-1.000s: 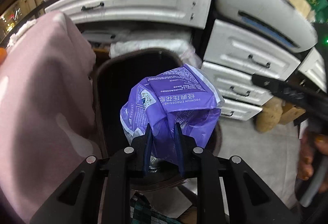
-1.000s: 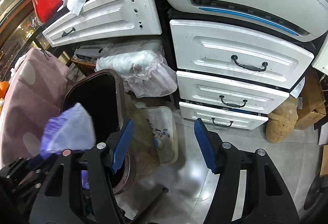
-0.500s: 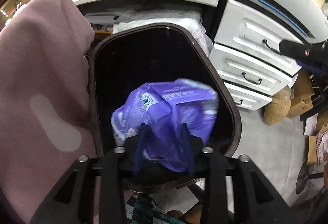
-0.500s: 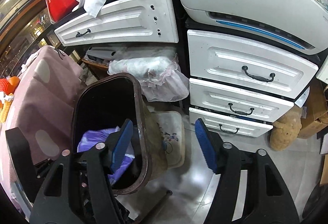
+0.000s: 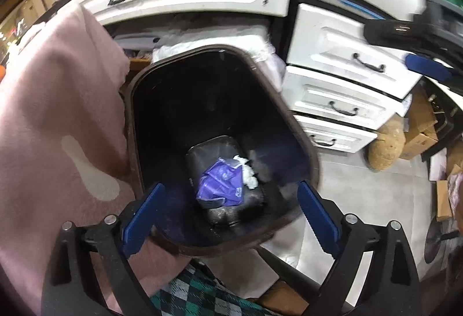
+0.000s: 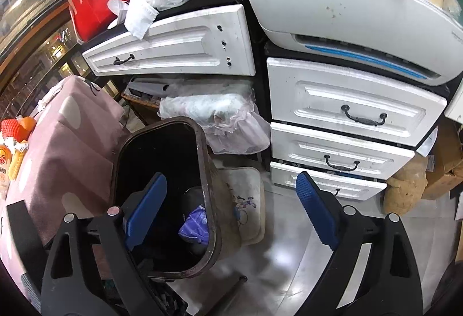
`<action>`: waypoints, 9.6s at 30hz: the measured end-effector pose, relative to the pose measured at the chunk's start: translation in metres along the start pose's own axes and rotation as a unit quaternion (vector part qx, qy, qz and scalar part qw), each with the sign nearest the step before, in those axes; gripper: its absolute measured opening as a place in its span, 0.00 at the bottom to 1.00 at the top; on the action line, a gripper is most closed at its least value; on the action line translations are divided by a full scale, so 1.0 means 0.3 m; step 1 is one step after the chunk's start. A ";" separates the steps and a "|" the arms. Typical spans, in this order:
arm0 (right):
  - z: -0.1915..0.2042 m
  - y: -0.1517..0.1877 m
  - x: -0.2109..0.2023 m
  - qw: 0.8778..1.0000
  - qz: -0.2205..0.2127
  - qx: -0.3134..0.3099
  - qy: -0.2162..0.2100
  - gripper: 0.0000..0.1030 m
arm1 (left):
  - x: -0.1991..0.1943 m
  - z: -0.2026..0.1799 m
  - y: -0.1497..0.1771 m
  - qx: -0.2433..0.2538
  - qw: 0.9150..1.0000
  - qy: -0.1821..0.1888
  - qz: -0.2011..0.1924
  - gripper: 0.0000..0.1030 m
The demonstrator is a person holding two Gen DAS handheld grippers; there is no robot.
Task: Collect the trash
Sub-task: 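Release the tissue into the black bin with the right gripper while the left gripper drops the purple bag in, then move both grippers back over the table, then grasp the white juice bottle with the left gripper while the right gripper grasps a white wrapper, then carry the juice bottle and wrapper to the black bin and release both, then move both grippers back over the table, then grasp the green milk carton with the left gripper while the right gripper grasps the yellow foam net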
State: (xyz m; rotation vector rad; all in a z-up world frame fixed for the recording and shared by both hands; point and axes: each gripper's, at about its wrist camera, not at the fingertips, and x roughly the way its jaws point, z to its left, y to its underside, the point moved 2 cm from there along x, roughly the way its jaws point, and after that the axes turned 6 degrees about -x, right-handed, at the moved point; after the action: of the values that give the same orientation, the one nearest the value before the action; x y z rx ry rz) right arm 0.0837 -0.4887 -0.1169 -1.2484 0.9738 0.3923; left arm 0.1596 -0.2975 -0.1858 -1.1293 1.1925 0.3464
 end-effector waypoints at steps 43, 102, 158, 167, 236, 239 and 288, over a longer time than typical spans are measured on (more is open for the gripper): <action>1.181 -0.027 -0.218 0.905 -0.033 -0.325 -0.273 0.88 | -0.743 1.009 0.235 -0.246 0.946 -0.136 -0.160 0.93; 1.063 -0.127 -0.184 0.906 -0.051 -0.324 -0.269 0.30 | -0.725 0.987 0.126 -0.244 0.951 -0.036 -0.188 0.62; 0.078 0.040 0.114 0.996 0.071 -0.030 -0.039 0.64 | -0.333 0.126 -0.076 -0.083 0.986 0.112 -0.093 0.62; -0.034 0.019 -0.045 1.000 0.007 -0.007 -0.005 0.65 | -0.091 0.029 -0.061 -0.078 0.994 0.072 -0.026 0.62; 0.564 -0.057 -0.256 0.966 -0.042 -0.181 -0.178 0.82 | -0.610 0.403 0.015 -0.111 0.982 0.010 -0.151 0.94; 0.660 -0.044 -0.249 0.958 -0.033 -0.204 -0.200 0.82 | -0.647 0.505 0.036 -0.133 0.978 -0.016 -0.163 0.94; 1.571 -0.155 0.166 0.874 0.026 -0.442 -0.198 0.32 | -0.480 1.548 -0.214 -0.186 0.966 -0.178 -0.031 0.56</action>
State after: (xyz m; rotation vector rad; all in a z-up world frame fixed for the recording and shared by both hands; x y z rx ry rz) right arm 0.3342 -0.0838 -0.1275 -1.8541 0.4532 1.1793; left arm 0.4067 0.1062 -0.0574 -1.3550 0.7887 0.7147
